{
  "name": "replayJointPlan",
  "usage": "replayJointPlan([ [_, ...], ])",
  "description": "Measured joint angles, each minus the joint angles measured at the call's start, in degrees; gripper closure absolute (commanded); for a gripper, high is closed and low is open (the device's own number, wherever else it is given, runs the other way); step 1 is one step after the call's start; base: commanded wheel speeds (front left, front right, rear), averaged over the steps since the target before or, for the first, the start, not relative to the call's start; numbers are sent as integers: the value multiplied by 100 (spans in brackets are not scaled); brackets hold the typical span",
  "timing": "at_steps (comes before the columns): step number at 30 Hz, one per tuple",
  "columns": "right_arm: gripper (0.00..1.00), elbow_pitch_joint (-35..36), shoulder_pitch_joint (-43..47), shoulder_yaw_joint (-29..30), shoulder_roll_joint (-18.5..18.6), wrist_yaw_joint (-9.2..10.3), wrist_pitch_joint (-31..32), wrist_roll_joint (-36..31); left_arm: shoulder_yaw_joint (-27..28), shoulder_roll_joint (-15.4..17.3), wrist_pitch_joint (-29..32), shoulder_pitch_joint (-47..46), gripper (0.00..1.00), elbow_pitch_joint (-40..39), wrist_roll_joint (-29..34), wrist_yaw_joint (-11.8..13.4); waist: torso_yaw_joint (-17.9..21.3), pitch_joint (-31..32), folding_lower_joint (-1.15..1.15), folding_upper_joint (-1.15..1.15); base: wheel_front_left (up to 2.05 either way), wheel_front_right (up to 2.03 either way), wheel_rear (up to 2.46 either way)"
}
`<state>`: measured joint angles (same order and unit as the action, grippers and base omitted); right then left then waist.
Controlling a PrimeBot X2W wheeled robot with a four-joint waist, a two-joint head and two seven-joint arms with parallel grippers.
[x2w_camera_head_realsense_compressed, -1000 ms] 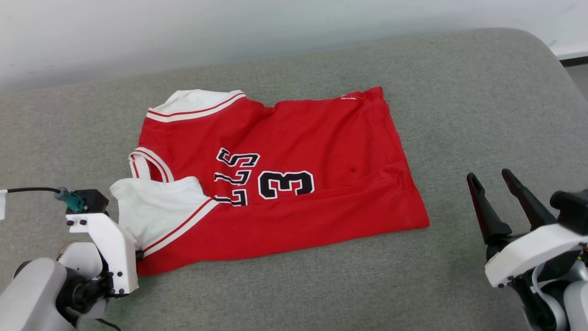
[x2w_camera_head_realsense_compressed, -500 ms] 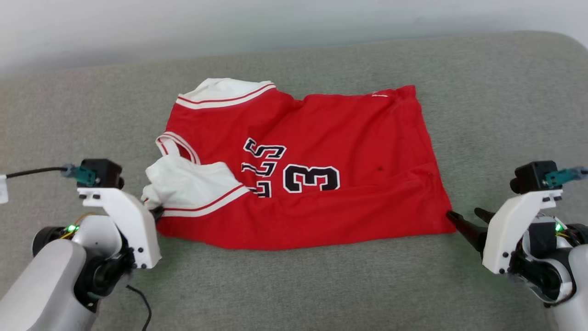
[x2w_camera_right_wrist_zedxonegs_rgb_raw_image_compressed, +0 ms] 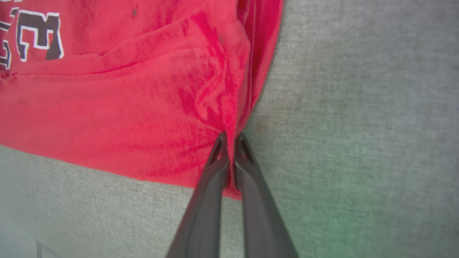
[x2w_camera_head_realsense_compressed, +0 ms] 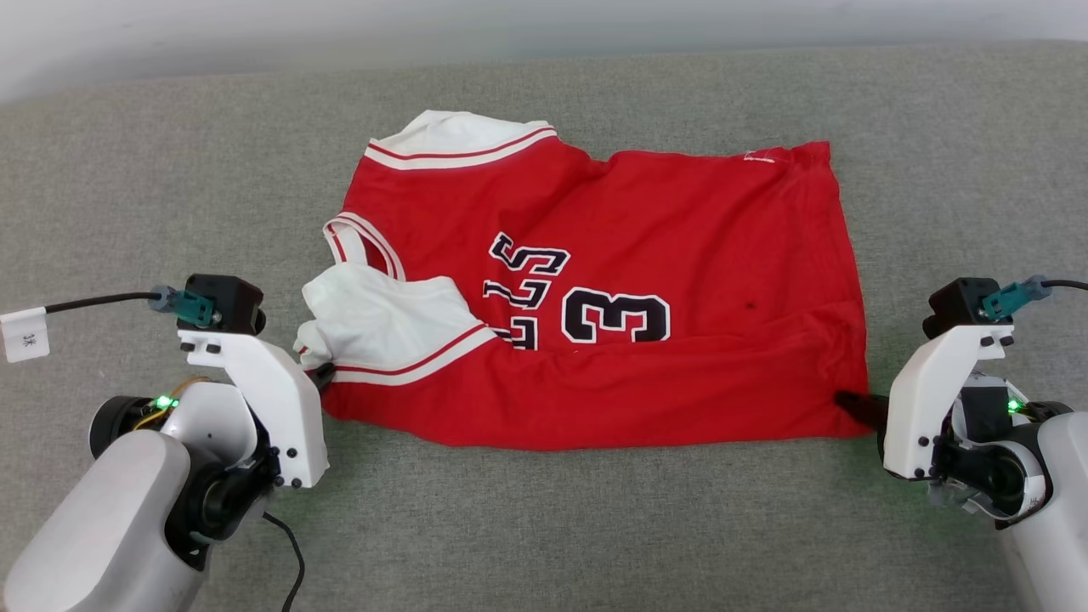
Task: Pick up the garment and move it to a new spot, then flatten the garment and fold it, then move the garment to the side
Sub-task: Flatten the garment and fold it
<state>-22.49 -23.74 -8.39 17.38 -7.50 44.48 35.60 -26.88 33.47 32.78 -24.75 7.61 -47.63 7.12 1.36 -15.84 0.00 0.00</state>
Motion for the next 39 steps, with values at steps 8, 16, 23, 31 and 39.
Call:
replayJointPlan([
  [8, 100, 153, -64, -277, 103, 0, -104, 69, 20, -2, -99, 110, 100, -24, -42, 10, 88, 248, 0, 0, 0, 0, 0],
  [16, 100, 706, 204, -509, 281, 0, -102, 31, 129, 62, -159, 638, 100, -218, -267, 47, 151, 855, 0, 0, 0, 0, 0],
  [23, 100, 1125, 845, -494, 336, 0, 23, 27, 232, 240, -201, 1456, 100, -621, -427, 344, 125, 1429, 0, 0, 0, 0, 0],
  [31, 100, 1371, 1754, -138, 293, 0, 87, 15, 364, 271, -277, 2490, 100, -888, -791, 625, 19, 1649, 0, 0, 0, 0, 0],
  [39, 0, 1333, 2050, -57, 132, 0, -664, -101, 381, -24, -535, 2235, 0, -431, -876, 408, 44, 1517, 0, 0, 0, 0, 0],
])
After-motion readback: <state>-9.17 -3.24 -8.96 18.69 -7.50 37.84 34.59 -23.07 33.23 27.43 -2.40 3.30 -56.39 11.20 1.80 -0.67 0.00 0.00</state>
